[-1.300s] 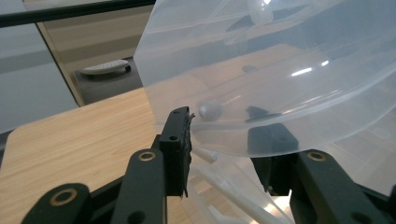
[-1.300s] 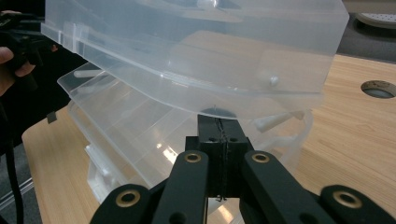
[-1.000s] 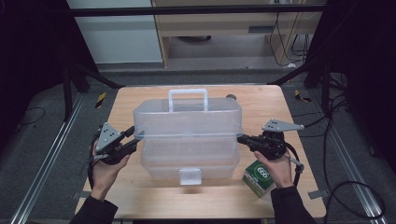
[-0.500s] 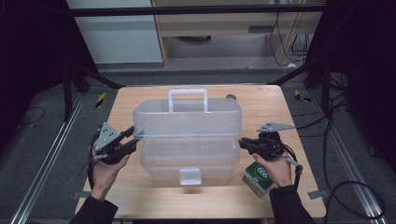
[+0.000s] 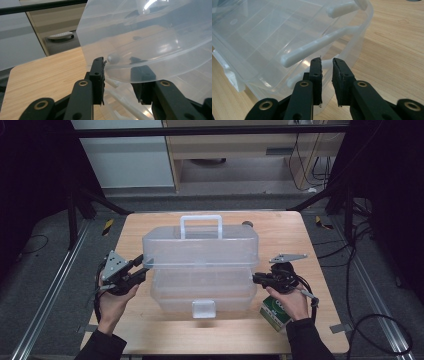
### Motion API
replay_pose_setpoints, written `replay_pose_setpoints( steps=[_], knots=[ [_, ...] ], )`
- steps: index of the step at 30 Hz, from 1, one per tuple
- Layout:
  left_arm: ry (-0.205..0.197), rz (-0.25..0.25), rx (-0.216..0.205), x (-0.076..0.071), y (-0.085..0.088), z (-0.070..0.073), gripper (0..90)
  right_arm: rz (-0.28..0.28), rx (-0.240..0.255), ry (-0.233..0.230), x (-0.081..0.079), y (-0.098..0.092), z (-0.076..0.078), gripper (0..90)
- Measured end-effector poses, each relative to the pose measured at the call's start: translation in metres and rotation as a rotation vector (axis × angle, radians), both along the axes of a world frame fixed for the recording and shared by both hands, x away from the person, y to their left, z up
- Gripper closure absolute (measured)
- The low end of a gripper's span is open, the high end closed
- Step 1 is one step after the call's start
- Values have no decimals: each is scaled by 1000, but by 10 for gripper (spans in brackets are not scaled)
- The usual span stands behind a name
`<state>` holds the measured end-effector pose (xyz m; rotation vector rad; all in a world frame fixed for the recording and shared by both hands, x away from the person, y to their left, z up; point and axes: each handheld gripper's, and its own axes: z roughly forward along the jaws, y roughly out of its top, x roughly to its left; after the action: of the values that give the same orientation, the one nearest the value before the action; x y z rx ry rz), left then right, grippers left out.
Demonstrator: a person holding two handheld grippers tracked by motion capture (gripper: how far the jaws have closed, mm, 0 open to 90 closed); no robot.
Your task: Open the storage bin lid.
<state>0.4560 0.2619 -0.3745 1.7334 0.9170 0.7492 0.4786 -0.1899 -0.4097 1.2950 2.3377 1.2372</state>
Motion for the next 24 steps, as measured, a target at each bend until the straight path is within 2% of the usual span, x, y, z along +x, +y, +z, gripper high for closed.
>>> replay_pose_setpoints(
  steps=[12, 19, 24],
  knots=[
    [-7, 6, -12, 7, 0, 8, 650, -19, -5, 18, 0, 3, 0, 781],
    [-23, 20, -47, 17, -1, 17, 658, -25, -14, 15, 0, 4, 0, 782],
    [-28, 28, -56, 24, -2, 23, 673, -26, -11, 18, 0, 3, 0, 781]
  ],
)
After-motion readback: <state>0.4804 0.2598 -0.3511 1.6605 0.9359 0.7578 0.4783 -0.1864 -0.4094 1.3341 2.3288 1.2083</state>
